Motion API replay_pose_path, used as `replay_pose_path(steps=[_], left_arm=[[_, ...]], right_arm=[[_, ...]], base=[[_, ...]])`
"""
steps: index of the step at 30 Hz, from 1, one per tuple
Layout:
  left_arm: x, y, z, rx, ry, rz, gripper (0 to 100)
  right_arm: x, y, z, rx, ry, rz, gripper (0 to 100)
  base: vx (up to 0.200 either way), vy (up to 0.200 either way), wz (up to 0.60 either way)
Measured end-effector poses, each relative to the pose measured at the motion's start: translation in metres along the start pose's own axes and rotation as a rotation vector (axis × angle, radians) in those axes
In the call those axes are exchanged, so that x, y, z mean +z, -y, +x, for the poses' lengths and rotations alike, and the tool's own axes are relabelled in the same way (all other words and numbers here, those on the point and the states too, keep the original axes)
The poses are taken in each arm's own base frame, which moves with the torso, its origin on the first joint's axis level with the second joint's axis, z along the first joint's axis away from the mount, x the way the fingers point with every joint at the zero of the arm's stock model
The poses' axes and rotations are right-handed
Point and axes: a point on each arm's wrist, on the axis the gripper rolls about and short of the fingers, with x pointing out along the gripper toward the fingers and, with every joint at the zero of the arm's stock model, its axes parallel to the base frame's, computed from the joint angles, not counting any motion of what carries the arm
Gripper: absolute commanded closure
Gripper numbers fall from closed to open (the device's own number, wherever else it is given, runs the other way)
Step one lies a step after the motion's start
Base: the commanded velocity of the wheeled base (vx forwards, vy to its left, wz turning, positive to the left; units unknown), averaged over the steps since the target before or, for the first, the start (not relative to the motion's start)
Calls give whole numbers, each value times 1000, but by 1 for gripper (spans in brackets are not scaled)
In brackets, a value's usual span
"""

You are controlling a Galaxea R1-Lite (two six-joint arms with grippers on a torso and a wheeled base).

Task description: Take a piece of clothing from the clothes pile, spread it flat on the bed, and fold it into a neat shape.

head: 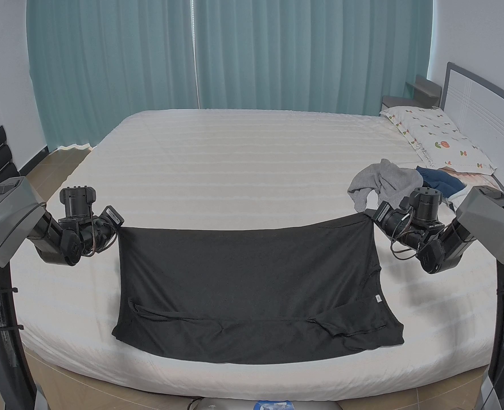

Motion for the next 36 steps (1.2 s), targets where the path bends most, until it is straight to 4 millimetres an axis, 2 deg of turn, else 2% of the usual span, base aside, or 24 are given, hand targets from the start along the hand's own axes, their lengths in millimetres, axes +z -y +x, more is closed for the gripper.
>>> replay_pose_path(steps=[6,11,23,36], left_arm=[[0,-1,0,-4,8,-8,100],[-5,-7,-2,13,-14,3,100],[-21,-24,-16,58,-88,123,100],[-53,-51,-42,121,-244,286,100]], right_arm=[[-4,2,1,-8,-9,1,100],[-10,6,-6,-20,-51,3,100],[-19,11,-38,-16,-163,-33,100],[-56,37,-79,-78,-348,-111,100]], base=[[0,0,0],[0,0,0],[0,0,0],[0,0,0]])
